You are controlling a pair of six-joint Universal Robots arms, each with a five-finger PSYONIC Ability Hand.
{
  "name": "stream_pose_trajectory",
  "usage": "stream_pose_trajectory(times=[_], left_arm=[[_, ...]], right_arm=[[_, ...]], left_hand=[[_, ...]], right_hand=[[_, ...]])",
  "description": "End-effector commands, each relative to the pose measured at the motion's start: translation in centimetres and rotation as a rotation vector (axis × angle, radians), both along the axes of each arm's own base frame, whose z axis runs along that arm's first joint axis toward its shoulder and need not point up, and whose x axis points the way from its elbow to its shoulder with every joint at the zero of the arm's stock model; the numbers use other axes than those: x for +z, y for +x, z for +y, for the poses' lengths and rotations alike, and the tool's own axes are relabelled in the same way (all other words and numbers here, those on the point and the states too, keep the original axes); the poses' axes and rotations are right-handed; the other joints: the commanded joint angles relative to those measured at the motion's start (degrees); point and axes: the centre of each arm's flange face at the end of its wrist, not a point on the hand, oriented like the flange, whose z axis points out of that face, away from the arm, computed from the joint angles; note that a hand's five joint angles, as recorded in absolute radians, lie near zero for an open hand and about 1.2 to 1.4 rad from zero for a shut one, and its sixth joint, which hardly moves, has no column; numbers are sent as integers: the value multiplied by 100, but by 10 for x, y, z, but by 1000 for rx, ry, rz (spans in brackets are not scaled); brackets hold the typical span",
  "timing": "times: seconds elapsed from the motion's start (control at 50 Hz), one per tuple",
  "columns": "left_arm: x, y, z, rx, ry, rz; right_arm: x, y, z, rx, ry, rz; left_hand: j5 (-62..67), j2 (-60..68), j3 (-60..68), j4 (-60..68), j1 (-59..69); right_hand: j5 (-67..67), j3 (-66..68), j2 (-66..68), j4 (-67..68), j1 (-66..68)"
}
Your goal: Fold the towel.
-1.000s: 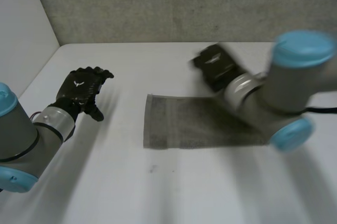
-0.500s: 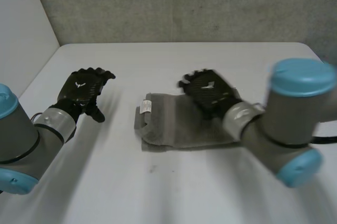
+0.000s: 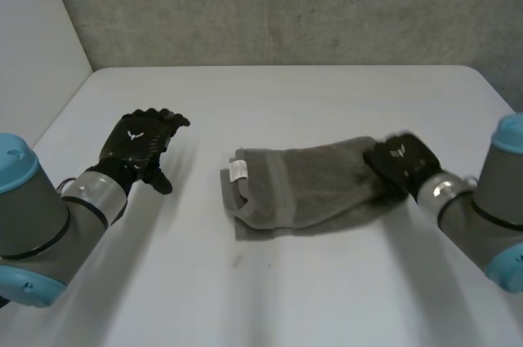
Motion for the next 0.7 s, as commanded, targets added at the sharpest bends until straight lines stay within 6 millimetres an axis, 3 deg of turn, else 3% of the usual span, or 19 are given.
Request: stream_pose_trajectory(times=[0.02, 0.04, 0.06, 0.08, 0.1, 0.14, 0.16, 0.2, 0.26, 0.28, 0.3, 0.32, 0.34, 0.42, 0.46, 0.5, 0.58, 0.64, 0.7], left_arm=[[1, 1, 0, 2, -1, 1], [1, 1, 0, 2, -1, 1], [3, 1, 1, 2, -5, 2], [5, 1, 1, 4, -10, 5], [5, 1, 1, 4, -10, 5], [8, 1, 1, 7, -21, 8], [8, 1, 1, 7, -21, 8], [16, 1, 1, 12, -37, 18], [22, 0, 1, 11, -47, 30], [27, 0, 1, 11, -50, 55], [32, -2, 2, 10, -45, 88], [32, -2, 2, 10, -45, 88], [37, -3, 1, 12, -34, 125], [47, -5, -3, 20, -11, 197], [53, -9, -4, 20, 28, 249], [54, -12, -4, 18, 44, 263], [42, -37, 4, -32, 110, 257], [27, -54, 10, -39, 153, 230], [17, -61, 11, -31, 179, 208]], right_arm=[[57, 93, 50, 290, -236, -79], [53, 114, 65, 358, -242, -78], [53, 114, 65, 358, -242, -78], [46, 134, 83, 435, -246, -62], [46, 134, 84, 436, -246, -61], [18, 161, 122, 604, -228, 47], [18, 161, 122, 604, -228, 47], [-18, 167, 141, 719, -206, 213], [-26, 166, 141, 728, -201, 269], [-25, 164, 138, 701, -201, 291], [-19, 163, 133, 650, -202, 276], [-19, 163, 133, 650, -202, 276], [-12, 161, 126, 586, -195, 229], [15, 151, 102, 449, -149, 25], [52, 130, 87, 334, -117, -176], [63, 122, 84, 291, -84, -265], [66, 98, 65, 155, 26, -403], [57, 81, 48, 67, 104, -393], [52, 77, 44, 48, 137, -377]], left_hand=[[224, 194, 195, 183, 182], [224, 194, 195, 183, 182], [224, 194, 195, 183, 182], [224, 194, 195, 183, 182], [224, 194, 195, 183, 182], [224, 194, 195, 183, 182], [224, 194, 195, 183, 182], [208, 178, 178, 167, 165], [208, 178, 178, 167, 165], [191, 161, 161, 150, 149], [191, 161, 161, 150, 148], [191, 161, 161, 150, 148], [191, 161, 161, 150, 148], [224, 194, 195, 183, 182], [241, 211, 212, 200, 199], [258, 228, 228, 217, 216], [292, 262, 262, 251, 249], [275, 245, 245, 234, 233], [258, 228, 229, 217, 216]], right_hand=[[352, 367, 601, 315, 551], [352, 367, 601, 315, 551], [352, 367, 601, 315, 551], [352, 367, 601, 315, 551], [352, 367, 601, 315, 551], [352, 367, 601, 315, 551], [352, 367, 601, 315, 551], [352, 367, 601, 315, 551], [352, 367, 601, 315, 551], [-225, -210, 24, -262, -26], [-3678, -3663, -3429, -3715, -3479], [-3713, -3697, -3463, -3749, -3514], [-6344, -6329, -6095, -6381, -6145], [-6648, -6633, -6399, -6685, -6449], [-6648, -6633, -6399, -6685, -6449], [-6648, -6633, -6399, -6685, -6449], [-6648, -6633, -6399, -6685, -6449], [-6648, -6633, -6399, -6685, -6449], [-6648, -6633, -6399, -6685, -6449]])
